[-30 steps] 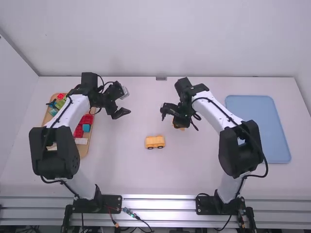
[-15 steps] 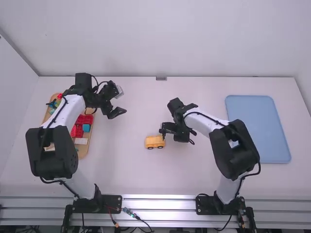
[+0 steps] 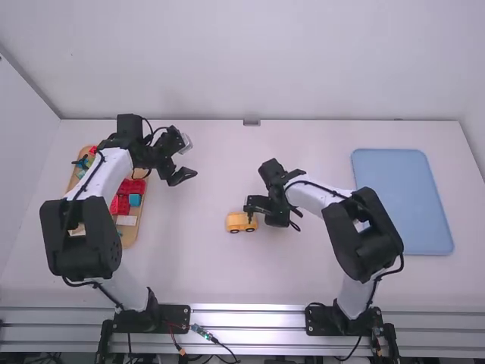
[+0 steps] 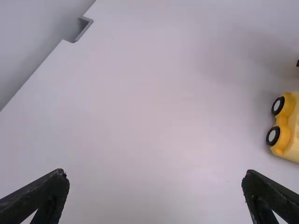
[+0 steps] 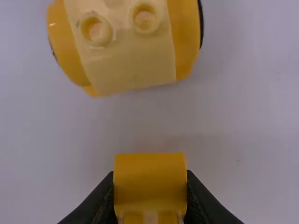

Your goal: Assemble lego blocks to make yellow taxi

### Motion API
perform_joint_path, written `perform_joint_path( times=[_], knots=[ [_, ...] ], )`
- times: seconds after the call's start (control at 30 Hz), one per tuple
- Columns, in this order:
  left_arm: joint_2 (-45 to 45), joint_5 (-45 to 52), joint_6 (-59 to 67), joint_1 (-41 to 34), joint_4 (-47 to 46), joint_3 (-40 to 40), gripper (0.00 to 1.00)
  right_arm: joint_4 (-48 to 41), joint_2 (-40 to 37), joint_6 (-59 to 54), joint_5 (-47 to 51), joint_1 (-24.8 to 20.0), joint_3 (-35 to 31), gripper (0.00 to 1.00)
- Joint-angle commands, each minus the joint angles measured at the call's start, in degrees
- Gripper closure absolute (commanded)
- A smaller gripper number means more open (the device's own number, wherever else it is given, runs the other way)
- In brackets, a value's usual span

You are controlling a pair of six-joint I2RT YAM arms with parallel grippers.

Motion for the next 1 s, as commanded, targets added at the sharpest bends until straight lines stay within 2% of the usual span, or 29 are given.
perform_joint_path(
  times=[0.0,0.1,0.13,0.2,0.27,0.3,0.4,0.57,0.7,0.83,0.97],
  knots=[
    [0.15,1.75,0.25,0.02,-0.46,1.09,0.01,-0.02,2.58,1.33,-0.55,-0.2,-0.37,0.83],
    [0.15,1.73,0.25,0.04,-0.66,1.09,0.01,-0.98,4.94,1.44,0.39,-0.2,1.01,0.8],
    [0.15,1.73,0.23,0.02,-0.66,1.09,0.01,-2.27,5.9,1.46,0.98,-0.2,2.25,0.73],
    [0.15,1.73,0.23,0.0,-0.66,1.09,0.01,-3.61,6.34,1.4,0.94,-0.04,3.23,0.71],
    [0.15,1.73,0.23,0.07,-0.68,1.09,0.01,-5.29,6.43,1.25,1.31,0.28,5.11,0.31],
    [0.15,1.75,0.23,0.02,-0.7,1.09,0.01,-5.62,6.43,1.2,1.38,0.17,5.95,0.19],
    [0.15,1.73,0.23,0.0,-0.85,1.09,0.01,-6.16,6.38,1.22,1.18,-0.37,7.96,0.01],
    [0.15,1.64,0.25,0.0,-0.96,1.09,0.01,-6.75,4.98,1.25,1.22,-0.7,10.6,0.01],
    [0.15,1.73,0.34,0.0,-1.01,1.09,0.01,-8.11,0.92,1.25,1.09,-1.36,11.96,0.01],
    [0.15,1.81,-0.82,0.04,1.46,1.09,0.01,-7.13,-6.4,1.2,-1.22,-2.8,11.87,0.01],
    [0.15,2.19,-4.51,0.07,2.47,1.09,0.01,-6.1,-14.36,1.2,-8.66,-6.91,11.08,0.01]
  ],
)
